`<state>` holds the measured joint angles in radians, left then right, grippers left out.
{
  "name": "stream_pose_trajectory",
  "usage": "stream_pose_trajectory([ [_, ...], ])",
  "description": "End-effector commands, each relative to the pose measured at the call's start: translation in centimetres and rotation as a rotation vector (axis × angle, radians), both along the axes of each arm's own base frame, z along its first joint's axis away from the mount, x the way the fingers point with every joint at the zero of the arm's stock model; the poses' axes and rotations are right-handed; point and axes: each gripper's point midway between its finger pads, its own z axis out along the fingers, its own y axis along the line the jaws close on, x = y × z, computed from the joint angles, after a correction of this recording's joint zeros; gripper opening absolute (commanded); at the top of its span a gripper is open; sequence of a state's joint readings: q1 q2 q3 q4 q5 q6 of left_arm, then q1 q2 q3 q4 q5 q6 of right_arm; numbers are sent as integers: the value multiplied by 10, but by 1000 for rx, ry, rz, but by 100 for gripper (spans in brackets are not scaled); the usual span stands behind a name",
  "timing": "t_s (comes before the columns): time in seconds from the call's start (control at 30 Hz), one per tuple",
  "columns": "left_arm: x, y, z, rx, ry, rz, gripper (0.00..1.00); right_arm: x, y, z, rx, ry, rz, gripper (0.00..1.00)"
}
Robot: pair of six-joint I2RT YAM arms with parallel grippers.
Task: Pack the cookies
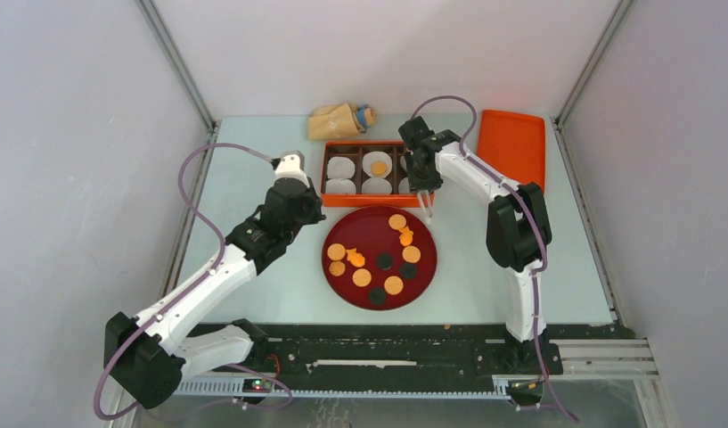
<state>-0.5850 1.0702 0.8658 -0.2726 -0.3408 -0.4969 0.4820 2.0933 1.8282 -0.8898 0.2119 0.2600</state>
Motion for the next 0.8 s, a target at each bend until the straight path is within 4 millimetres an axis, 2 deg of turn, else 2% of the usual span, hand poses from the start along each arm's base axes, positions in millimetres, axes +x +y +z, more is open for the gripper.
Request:
stream_pose_trajectory([
  [0.0,3,-4,20,-27,-50,-10,0,16,-1,25,15,-80,-18,31],
  [0.03,3,-4,21,-30,-53,-11,0,16,-2,26,15,-83,-21,31],
  [0.17,3,-4,21,-33,-56,-14,0,16,-2,27,14,-86,-24,45],
  [0.67,4,-6,17,-31,-48,-20,0,16,0,27,33,-95,-25,46],
  [0.77,5,-6,17,-29,-48,-18,0,19,-2,30,32,-109,-34,51],
])
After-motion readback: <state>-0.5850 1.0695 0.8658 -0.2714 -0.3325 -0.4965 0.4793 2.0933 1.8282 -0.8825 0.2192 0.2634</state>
